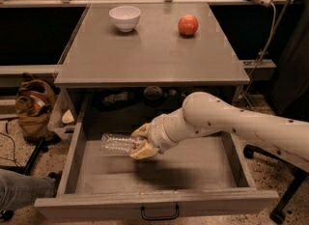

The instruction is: Place water bottle into top drawer

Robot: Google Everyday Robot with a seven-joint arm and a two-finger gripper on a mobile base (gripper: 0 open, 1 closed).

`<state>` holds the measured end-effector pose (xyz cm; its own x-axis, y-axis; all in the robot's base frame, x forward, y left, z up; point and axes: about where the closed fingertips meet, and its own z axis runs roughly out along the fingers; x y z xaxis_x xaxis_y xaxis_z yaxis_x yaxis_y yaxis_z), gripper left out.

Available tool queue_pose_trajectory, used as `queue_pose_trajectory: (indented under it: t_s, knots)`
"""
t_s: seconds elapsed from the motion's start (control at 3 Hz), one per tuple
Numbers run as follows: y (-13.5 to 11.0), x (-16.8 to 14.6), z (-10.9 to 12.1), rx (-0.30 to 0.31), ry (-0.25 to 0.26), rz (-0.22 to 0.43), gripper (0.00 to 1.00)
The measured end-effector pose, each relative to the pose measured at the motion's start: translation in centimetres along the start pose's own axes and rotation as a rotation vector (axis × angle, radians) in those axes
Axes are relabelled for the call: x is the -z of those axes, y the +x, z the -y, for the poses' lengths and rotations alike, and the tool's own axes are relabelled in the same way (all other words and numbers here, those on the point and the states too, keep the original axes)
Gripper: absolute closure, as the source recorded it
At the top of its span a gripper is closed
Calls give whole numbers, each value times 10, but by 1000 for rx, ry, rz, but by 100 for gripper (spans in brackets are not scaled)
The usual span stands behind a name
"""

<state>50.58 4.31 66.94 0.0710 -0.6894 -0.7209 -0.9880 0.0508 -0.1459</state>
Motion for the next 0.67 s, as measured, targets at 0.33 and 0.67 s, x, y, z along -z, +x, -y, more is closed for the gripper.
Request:
queue_pose_trajectory:
  t_s: [0.33, 0.67]
  knots:
    - [16, -2, -4, -24, 2, -50, 100]
    - [17, -2, -4, -27, 1, -52, 100]
